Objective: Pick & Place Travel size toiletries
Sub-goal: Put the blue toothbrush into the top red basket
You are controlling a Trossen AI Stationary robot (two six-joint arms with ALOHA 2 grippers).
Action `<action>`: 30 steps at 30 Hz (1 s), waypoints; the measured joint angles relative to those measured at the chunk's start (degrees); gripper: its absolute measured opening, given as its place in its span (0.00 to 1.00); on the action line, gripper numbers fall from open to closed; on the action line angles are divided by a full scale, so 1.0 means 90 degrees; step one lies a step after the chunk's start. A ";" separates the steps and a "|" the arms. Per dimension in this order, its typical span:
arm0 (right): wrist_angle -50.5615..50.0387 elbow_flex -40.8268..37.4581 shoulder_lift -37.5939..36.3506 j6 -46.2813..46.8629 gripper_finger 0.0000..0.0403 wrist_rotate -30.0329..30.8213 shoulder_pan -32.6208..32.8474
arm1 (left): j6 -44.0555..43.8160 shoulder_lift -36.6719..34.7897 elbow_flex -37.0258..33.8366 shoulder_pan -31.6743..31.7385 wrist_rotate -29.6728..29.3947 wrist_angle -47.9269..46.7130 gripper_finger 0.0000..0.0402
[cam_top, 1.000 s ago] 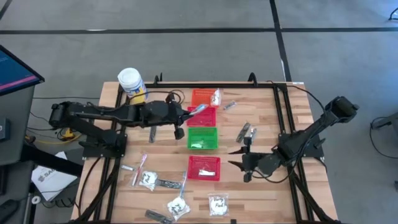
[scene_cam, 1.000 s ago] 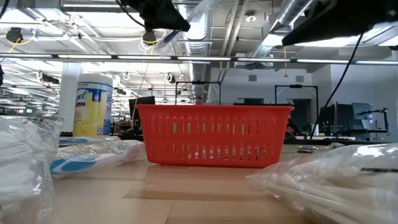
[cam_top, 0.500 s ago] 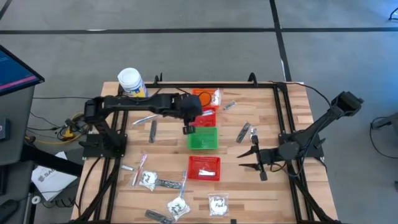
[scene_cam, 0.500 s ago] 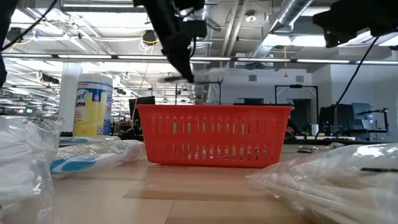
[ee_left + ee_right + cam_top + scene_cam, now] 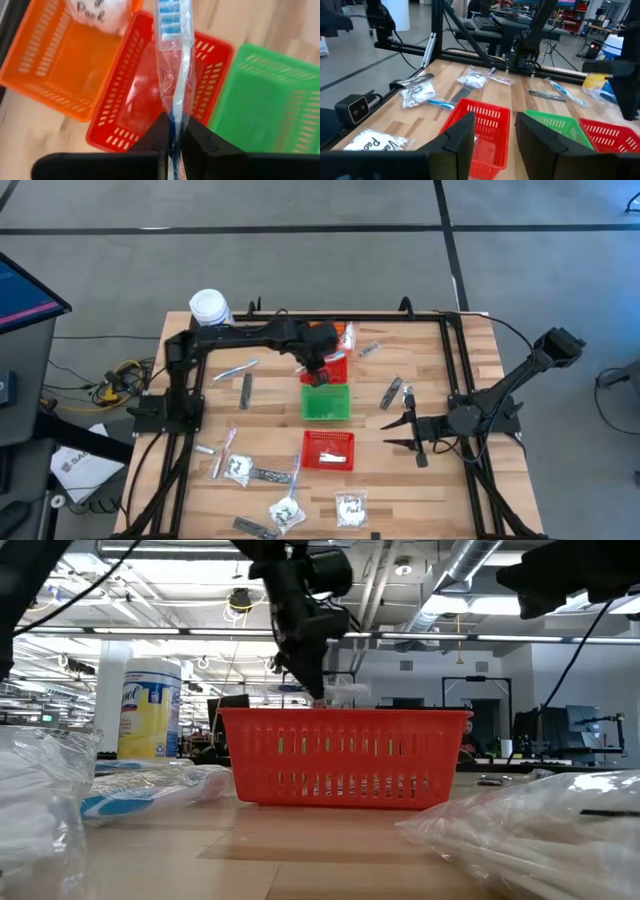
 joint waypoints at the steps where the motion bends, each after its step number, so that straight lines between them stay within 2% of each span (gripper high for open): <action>1: -0.0009 0.0000 0.0003 0.0045 0.34 0.0000 -0.0018 | -0.0010 0.0193 0.0223 -0.0024 -0.0129 -0.0393 0.04; 4: -0.0035 0.0000 0.0003 0.0119 0.34 0.0000 -0.0015 | 0.0027 0.0695 0.0750 -0.0047 -0.0391 -0.1194 0.04; 7: -0.0039 0.0000 0.0003 0.0121 0.35 0.0000 -0.0002 | 0.0113 0.0976 0.0967 -0.0005 -0.0410 -0.1438 0.04; 16: -0.0176 0.0000 0.0006 0.0186 0.33 -0.0002 -0.0002 | 0.0336 0.1052 0.0995 0.0139 -0.0450 -0.1290 0.04; 30: -0.0174 0.0000 0.0006 0.0186 0.34 -0.0002 -0.0002 | 0.0336 0.1101 0.0992 0.0217 0.0166 -0.0772 0.05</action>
